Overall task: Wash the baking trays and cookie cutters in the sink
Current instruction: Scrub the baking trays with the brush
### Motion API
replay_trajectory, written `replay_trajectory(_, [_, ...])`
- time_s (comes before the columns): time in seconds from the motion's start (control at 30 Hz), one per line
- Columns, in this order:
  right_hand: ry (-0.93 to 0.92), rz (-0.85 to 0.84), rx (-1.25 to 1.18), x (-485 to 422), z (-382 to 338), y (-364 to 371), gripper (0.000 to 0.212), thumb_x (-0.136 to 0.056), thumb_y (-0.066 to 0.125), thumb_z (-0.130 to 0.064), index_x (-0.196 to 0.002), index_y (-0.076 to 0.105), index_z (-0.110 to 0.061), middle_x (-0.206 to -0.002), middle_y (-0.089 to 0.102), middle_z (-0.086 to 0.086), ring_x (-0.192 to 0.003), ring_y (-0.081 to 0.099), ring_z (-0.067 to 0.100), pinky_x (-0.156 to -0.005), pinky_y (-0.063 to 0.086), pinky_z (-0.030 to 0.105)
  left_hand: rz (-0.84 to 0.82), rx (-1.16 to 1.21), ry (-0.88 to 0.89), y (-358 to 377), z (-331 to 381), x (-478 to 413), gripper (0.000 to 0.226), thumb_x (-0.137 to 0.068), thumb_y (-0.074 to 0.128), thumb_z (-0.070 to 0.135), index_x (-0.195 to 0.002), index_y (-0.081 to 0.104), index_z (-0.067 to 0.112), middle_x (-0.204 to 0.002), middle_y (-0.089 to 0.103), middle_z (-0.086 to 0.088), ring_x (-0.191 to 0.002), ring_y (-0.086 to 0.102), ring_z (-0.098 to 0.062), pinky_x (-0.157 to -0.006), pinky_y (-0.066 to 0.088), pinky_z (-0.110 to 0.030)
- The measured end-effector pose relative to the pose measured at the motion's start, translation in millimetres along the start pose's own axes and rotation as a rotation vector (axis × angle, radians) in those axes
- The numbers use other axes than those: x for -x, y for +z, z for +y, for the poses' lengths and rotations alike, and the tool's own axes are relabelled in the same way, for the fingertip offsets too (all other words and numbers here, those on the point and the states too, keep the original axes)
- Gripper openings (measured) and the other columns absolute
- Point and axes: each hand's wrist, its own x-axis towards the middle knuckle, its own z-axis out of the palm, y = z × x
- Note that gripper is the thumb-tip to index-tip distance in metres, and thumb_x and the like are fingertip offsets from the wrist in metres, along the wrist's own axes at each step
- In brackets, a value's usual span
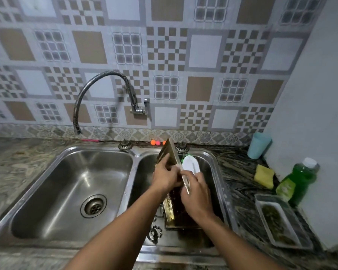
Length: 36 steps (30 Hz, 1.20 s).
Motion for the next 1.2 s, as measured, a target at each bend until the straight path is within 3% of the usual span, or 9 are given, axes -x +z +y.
replay_trajectory(0.17, [0.060, 0.175, -0.182, -9, -5, -4, 0.043, -0.084, 0.064, -0.006, -0.119, 0.065, -0.031, -0.111, 0.052, -0.001, -0.092, 0.058, 0.016, -0.077, 0.044, 0.023, 0.102, -0.336, 0.185, -32, -4, 10, 0.046, -0.094, 0.061, 0.039, -0.139, 0.054, 0.038, -0.128, 0.065, 0.005, -0.117, 0.061, -0.010, -0.106, 0.049, -0.040])
replay_trajectory(0.3, [0.128, 0.219, -0.345, -26, -19, 8, 0.038, -0.084, 0.066, -0.008, -0.109, 0.066, -0.036, -0.106, 0.057, -0.003, -0.088, 0.059, 0.014, -0.071, 0.045, 0.022, 0.136, -0.301, 0.171, -84, -11, 5, 0.035, -0.098, 0.058, 0.032, -0.132, 0.061, 0.041, -0.125, 0.063, 0.015, -0.119, 0.060, -0.012, -0.105, 0.049, -0.039])
replay_trajectory(0.4, [0.184, 0.208, -0.496, -39, -36, 31, 0.035, -0.084, 0.065, -0.004, -0.105, 0.067, -0.033, -0.109, 0.066, -0.001, -0.092, 0.063, 0.013, -0.067, 0.045, 0.007, 0.125, -0.122, 0.040, -127, -22, -2, 0.031, -0.101, 0.054, 0.035, -0.124, 0.059, 0.056, -0.121, 0.066, 0.011, -0.111, 0.063, -0.015, -0.103, 0.049, -0.042])
replay_trajectory(0.5, [0.219, 0.126, -0.597, -48, -65, 63, 0.033, -0.087, 0.062, 0.000, -0.109, 0.067, -0.025, -0.112, 0.067, -0.004, -0.096, 0.063, 0.007, -0.070, 0.044, 0.008, 0.166, -0.096, 0.021, -171, -34, -12, 0.037, -0.105, 0.048, 0.026, -0.139, 0.055, 0.040, -0.125, 0.065, 0.011, -0.106, 0.064, -0.006, -0.095, 0.049, -0.027])
replay_trajectory(0.63, [0.248, 0.016, -0.505, -60, -104, 128, 0.027, -0.088, 0.065, -0.012, -0.111, 0.067, -0.028, -0.113, 0.067, -0.004, -0.104, 0.063, 0.017, -0.084, 0.049, 0.028, 0.349, -0.246, 0.043, -251, -47, -29, 0.040, -0.106, 0.043, 0.012, -0.137, 0.060, 0.030, -0.130, 0.063, 0.005, -0.110, 0.057, -0.009, -0.094, 0.040, -0.018])
replay_trajectory(0.83, [0.281, -0.048, -0.273, -64, -148, 225, 0.026, -0.091, 0.064, -0.020, -0.117, 0.065, -0.026, -0.115, 0.056, 0.005, -0.108, 0.056, 0.024, -0.091, 0.042, 0.027, 0.465, -0.371, -0.048, -366, -82, -47, 0.041, -0.104, 0.045, 0.010, -0.135, 0.062, 0.031, -0.137, 0.062, 0.000, -0.121, 0.060, -0.021, -0.099, 0.043, -0.024])
replay_trajectory(1.0, [0.309, -0.143, -0.261, -52, -162, 281, 0.022, -0.088, 0.063, -0.017, -0.106, 0.065, -0.031, -0.116, 0.064, 0.002, -0.105, 0.063, 0.021, -0.095, 0.052, 0.034, 0.408, -0.441, -0.123, -412, -121, -57, 0.042, -0.105, 0.044, 0.014, -0.139, 0.059, 0.033, -0.137, 0.063, -0.005, -0.118, 0.063, -0.025, -0.098, 0.045, -0.027])
replay_trajectory(1.1, [0.356, -0.178, -0.245, -42, -167, 301, 0.021, -0.090, 0.062, -0.014, -0.102, 0.065, -0.031, -0.119, 0.065, 0.001, -0.105, 0.062, 0.018, -0.090, 0.050, 0.026, 0.368, -0.475, -0.161, -419, -139, -60, 0.041, -0.106, 0.043, 0.016, -0.140, 0.057, 0.035, -0.140, 0.061, -0.006, -0.123, 0.060, -0.026, -0.099, 0.044, -0.029])
replay_trajectory(1.2, [0.422, -0.227, -0.219, -35, -166, 315, 0.019, -0.092, 0.062, -0.015, -0.104, 0.067, -0.029, -0.124, 0.065, 0.003, -0.104, 0.061, 0.017, -0.084, 0.044, 0.020, 0.290, -0.489, -0.188, -424, -157, -65, 0.042, -0.106, 0.042, 0.017, -0.142, 0.055, 0.035, -0.140, 0.061, -0.007, -0.116, 0.063, -0.021, -0.088, 0.041, -0.017])
